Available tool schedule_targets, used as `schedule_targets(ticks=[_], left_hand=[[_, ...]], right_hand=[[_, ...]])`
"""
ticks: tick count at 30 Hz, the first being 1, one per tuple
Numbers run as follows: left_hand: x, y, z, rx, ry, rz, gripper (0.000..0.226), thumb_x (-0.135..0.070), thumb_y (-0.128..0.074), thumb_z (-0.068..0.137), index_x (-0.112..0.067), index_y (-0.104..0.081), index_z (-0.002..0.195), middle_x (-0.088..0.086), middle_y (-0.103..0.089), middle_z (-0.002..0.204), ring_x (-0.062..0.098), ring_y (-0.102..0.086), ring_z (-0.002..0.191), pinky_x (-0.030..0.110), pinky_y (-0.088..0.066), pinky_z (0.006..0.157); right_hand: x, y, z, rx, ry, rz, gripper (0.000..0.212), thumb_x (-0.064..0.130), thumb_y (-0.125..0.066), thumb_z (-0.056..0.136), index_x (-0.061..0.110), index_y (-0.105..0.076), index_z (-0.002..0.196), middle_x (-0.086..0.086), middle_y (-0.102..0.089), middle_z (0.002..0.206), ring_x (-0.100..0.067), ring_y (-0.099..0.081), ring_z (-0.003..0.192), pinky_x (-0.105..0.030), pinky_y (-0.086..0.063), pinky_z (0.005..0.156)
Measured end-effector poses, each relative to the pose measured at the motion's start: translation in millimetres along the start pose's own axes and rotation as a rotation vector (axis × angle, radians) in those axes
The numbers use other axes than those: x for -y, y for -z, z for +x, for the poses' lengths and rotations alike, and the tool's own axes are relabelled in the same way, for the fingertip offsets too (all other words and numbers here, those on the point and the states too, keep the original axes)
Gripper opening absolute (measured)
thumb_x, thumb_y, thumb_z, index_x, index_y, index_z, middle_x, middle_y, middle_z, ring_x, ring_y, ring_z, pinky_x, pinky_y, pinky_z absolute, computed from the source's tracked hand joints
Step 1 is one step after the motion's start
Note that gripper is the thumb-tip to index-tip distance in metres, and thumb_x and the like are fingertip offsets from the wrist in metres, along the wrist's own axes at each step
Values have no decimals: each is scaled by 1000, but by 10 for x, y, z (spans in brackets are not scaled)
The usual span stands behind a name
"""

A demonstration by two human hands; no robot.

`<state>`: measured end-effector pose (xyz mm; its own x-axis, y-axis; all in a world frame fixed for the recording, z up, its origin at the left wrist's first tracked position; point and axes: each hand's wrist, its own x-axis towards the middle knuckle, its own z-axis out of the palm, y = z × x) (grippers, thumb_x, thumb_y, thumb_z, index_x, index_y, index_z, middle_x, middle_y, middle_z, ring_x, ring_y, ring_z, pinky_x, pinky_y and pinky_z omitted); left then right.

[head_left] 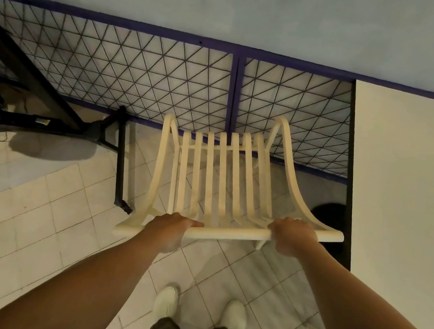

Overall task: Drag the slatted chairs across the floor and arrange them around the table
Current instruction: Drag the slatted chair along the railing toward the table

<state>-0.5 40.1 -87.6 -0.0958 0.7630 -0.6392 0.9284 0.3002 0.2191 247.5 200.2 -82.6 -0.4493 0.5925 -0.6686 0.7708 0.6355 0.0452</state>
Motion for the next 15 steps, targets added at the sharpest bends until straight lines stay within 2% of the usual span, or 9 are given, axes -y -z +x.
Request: schedule_targets(ticks=[4,12,15], left_hand=[[258,62,-17,12,-32,26,80,1,-56,94,-51,-35,151,4,-58,123,28,-63,104,36,-50,79],[734,239,-32,46,-92,94,79,-1,-55,94,-52,-35,151,4,-59,121,28,-63,102,40,-53,81],[848,284,-18,55,-113,118,83,2,-56,92,-53,-35,150,3,-59,119,27,-63,100,37,-51,75]], right_hand=[[262,-20,-30,-4,-36,34,39,21,-62,92,23,-58,131,-1,-65,112,-23,-64,105,-41,-50,95],[735,-23,-65,-5,-93,102,35,25,-60,94,23,-59,130,0,-65,115,-23,-64,108,-42,-51,97],[855,-9,-70,-6,-107,136,33,24,-60,95,22,-59,128,0,-65,112,-22,-64,105,-40,-50,95]])
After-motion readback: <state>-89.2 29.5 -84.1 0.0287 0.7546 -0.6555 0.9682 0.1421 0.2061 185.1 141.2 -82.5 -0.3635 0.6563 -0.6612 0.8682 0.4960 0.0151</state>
